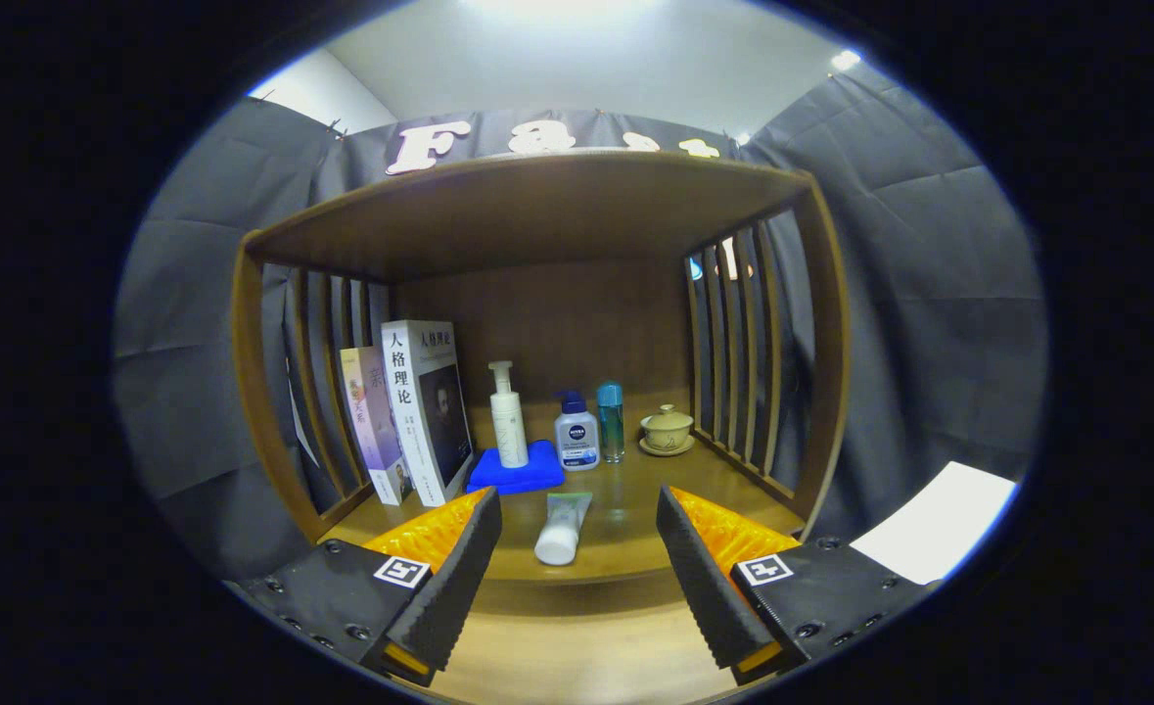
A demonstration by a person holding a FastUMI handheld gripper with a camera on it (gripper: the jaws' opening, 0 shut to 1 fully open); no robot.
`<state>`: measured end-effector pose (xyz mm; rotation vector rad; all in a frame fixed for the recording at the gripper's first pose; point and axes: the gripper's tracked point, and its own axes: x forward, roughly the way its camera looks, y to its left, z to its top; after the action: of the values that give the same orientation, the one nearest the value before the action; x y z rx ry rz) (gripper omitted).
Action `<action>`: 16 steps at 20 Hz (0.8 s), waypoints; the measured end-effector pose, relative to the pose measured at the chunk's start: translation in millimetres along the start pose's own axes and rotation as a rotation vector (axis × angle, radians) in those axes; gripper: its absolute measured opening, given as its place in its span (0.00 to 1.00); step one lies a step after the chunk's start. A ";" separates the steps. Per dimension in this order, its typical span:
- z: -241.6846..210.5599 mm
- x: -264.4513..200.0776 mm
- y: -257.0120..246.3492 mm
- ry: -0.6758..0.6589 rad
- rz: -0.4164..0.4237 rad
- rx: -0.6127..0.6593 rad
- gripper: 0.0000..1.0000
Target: Pull open the drawer, take out the items inside it, and place them on the countertop above the cabinet.
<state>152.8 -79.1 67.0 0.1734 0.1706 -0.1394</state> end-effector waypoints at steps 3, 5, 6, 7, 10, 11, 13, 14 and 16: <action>-17.7 -28.3 7.5 0.000 0.008 0.003 0.98; -30.7 -43.7 4.9 0.008 0.000 -0.017 0.98; -35.9 -50.8 4.2 0.009 -0.004 -0.024 0.98; -40.2 -57.0 4.4 0.002 -0.007 -0.027 0.98; -47.8 -75.4 4.7 -0.043 -0.001 -0.014 0.98; -50.9 -79.7 5.3 -0.056 0.002 -0.009 0.98; -62.6 -89.2 4.8 -0.062 0.009 -0.027 0.98; -68.9 -92.5 4.2 -0.062 0.008 -0.042 0.98; -82.1 -98.1 4.4 -0.058 -0.001 -0.064 0.98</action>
<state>44.9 -47.7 5.7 0.1056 0.1174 -0.1401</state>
